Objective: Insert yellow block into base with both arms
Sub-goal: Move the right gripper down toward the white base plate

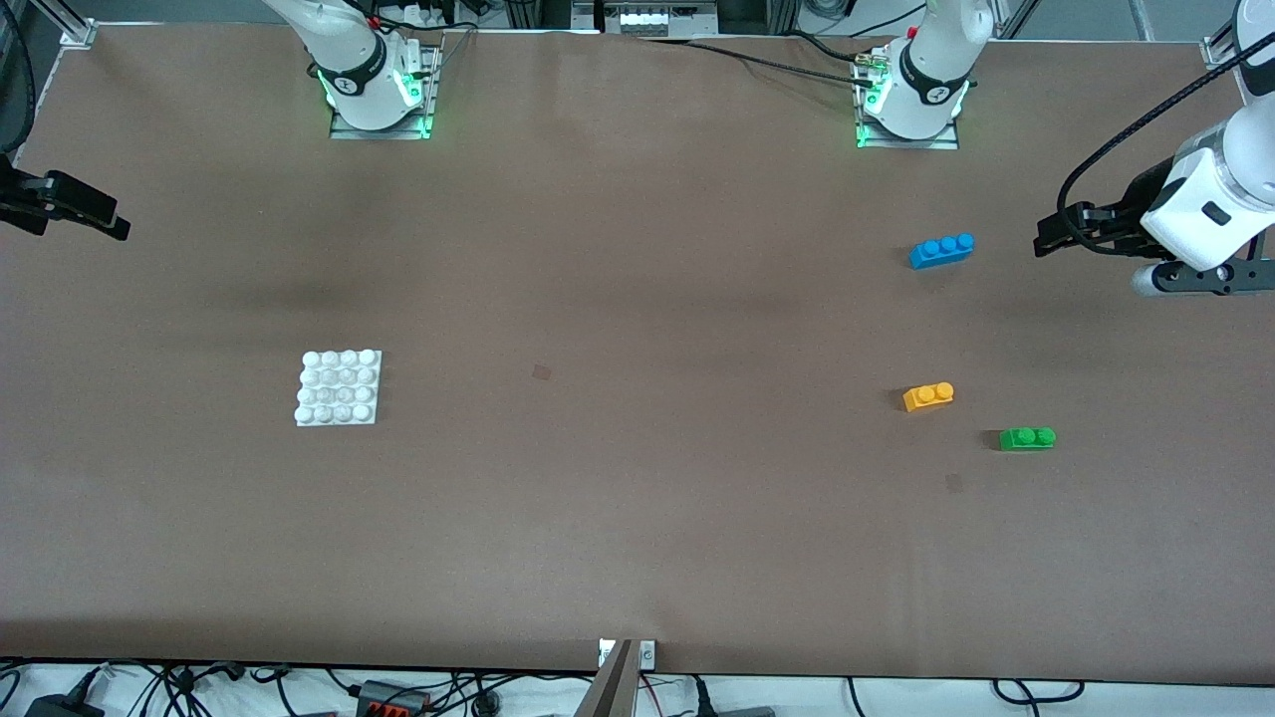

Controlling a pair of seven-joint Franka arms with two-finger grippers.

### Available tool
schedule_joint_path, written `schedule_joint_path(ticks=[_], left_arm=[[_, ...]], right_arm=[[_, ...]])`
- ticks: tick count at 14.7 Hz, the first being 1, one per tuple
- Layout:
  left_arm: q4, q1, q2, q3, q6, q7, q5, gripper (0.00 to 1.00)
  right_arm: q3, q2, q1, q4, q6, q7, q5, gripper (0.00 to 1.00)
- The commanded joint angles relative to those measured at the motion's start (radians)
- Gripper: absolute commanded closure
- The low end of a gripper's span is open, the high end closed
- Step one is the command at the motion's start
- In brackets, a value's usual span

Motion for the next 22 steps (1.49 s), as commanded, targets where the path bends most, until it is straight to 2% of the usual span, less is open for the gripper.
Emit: schedule_joint_path(ticks=[1,9,14,17,19,22], left_arm=[[0.035,0.010,0.013,-0.007,-0.024,0.013,-0.020,0.00],[0.046,0.010,0.026,-0.007,-0.026,0.022,-0.018,0.00],[0.046,0.011,0.026,-0.007,-0.026,0.019,-0.020,0.00],[0.046,0.011,0.026,-0.007,-0.027,0.019,-0.020,0.00],[0.046,0.011,0.026,-0.007,-0.035,0.021,-0.020,0.00],[0.047,0.011,0.029,-0.007,-0.035,0.025,-0.020,0.00]], right_arm=[[-0.003,-0.008,0.004,-0.007,-0.001,0.004,-0.010,0.00],[-0.003,0.000,0.005,-0.004,-0.001,-0.005,-0.018,0.00],[-0.004,0.043,-0.001,0.005,-0.053,0.001,-0.009,0.00],[-0.004,0.122,-0.001,0.039,-0.035,-0.017,-0.018,0.00],[-0.007,0.167,-0.003,0.042,-0.030,-0.104,0.003,0.00],[0.000,0.233,0.013,0.033,0.051,-0.076,-0.001,0.00]])
